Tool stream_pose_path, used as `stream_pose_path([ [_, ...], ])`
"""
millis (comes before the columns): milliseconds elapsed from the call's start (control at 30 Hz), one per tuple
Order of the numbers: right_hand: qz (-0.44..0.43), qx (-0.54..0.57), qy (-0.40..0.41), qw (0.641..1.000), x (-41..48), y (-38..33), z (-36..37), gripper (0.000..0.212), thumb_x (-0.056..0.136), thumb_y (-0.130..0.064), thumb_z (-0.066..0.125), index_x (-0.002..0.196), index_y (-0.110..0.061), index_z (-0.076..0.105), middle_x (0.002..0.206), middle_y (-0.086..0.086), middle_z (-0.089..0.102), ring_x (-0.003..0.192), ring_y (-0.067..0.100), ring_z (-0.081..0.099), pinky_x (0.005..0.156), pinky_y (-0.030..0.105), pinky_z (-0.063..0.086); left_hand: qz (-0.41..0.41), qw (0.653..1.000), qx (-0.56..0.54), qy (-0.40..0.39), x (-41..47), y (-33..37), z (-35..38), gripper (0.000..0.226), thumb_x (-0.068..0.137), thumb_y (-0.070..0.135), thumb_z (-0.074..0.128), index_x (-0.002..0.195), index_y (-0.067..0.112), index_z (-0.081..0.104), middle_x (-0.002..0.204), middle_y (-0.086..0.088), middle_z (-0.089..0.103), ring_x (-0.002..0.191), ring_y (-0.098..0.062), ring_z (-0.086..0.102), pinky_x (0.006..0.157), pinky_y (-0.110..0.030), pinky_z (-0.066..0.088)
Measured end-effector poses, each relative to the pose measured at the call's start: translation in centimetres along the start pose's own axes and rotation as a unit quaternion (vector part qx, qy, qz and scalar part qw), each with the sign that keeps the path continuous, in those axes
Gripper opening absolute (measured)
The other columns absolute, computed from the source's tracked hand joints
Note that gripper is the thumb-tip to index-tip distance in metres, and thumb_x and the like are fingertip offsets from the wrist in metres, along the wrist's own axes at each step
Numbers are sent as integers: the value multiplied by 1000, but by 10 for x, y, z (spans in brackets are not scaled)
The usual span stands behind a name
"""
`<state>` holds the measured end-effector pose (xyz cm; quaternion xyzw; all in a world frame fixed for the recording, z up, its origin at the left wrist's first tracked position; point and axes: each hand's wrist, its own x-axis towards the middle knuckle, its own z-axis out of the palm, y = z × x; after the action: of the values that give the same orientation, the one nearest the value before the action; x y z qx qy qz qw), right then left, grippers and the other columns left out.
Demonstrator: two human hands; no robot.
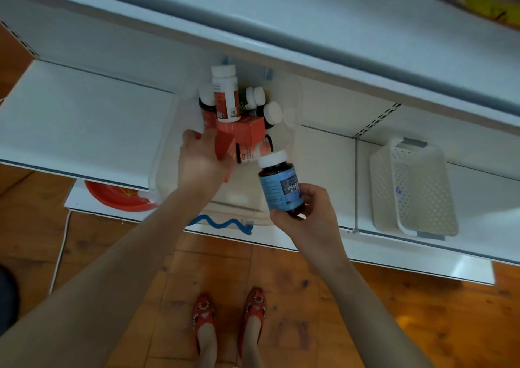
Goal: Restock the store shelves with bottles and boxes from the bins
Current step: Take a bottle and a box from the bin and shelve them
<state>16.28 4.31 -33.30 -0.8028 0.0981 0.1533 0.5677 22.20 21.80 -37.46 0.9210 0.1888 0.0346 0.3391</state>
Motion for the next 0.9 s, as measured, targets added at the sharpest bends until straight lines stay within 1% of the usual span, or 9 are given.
stream_pose_path([
  [67, 7, 5, -15, 1000, -13, -4, -2, 56, 73, -8, 74, 113, -25, 39, 98, -16, 52, 89, 0, 55, 67, 4, 47, 9, 998, -55, 15, -26, 12, -24, 40, 79, 22, 67, 115, 8, 56, 105, -11, 45, 80, -14, 40, 60, 3, 30],
  [100, 13, 7, -26, 1000, -21, -8, -4, 61, 73, -9, 74, 117, -28, 37, 100, -18, 51, 92, 0, 55, 67, 4, 47, 0, 997, -76, 11, -41, 18, -36, 42, 79, 21, 68, 118, 9, 56, 106, -8, 43, 84, -14, 40, 64, 2, 30],
  [200, 29, 5, -56, 998, -48, -20, -11, 72, 74, -11, 74, 129, -30, 33, 104, -18, 50, 98, 2, 53, 69, 8, 48, -3, 994, -109, 1, -82, 31, -68, 52, 78, 18, 71, 126, 8, 53, 120, -15, 43, 101, -19, 45, 82, -17, 33],
  [300, 35, 0, -78, 996, -75, -34, -25, 76, 73, -11, 75, 135, -28, 35, 111, -14, 51, 103, 6, 54, 78, 15, 50, -12, 994, -106, -6, -107, 42, -97, 57, 77, 13, 71, 130, 9, 49, 128, -16, 43, 100, -15, 43, 81, -18, 33],
  [467, 16, -1, -84, 996, -107, -69, -70, 50, 72, -5, 74, 111, -29, 51, 104, -7, 61, 86, -4, 59, 70, 10, 49, 33, 991, -128, 2, -134, 70, -140, 49, 74, 11, 72, 121, 11, 59, 117, -7, 51, 94, -8, 43, 78, -13, 35],
  [567, 34, 20, -50, 998, -117, -89, -105, 51, 73, -8, 74, 113, -23, 47, 105, -4, 61, 91, 3, 60, 68, 11, 50, 38, 984, -174, 0, -145, 99, -154, 51, 62, 31, 62, 111, 17, 63, 104, 4, 51, 91, -10, 49, 78, -18, 40],
  [633, 21, 43, -15, 999, -122, -103, -133, 46, 73, -4, 72, 110, -19, 49, 98, -1, 61, 83, 5, 60, 62, 8, 49, 52, 977, -206, -2, -151, 125, -157, 58, 53, 46, 53, 105, 22, 63, 100, 6, 53, 85, -9, 52, 72, -11, 40],
  [767, -27, 69, 19, 997, -139, -122, -196, 36, 76, 1, 66, 96, -24, 49, 89, 2, 58, 74, 7, 56, 59, 7, 47, 100, 967, -232, -13, -167, 189, -150, 62, 45, 54, 47, 99, 27, 61, 100, 0, 58, 79, -9, 54, 63, -6, 39],
  [900, -52, 151, 11, 987, -158, -121, -266, 46, 57, -15, 70, 99, -23, 52, 94, 8, 59, 85, 19, 58, 81, 32, 52, 151, 949, -276, -13, -195, 261, -131, 60, 45, 52, 50, 98, 25, 62, 98, 2, 57, 81, -6, 55, 67, 0, 41],
])
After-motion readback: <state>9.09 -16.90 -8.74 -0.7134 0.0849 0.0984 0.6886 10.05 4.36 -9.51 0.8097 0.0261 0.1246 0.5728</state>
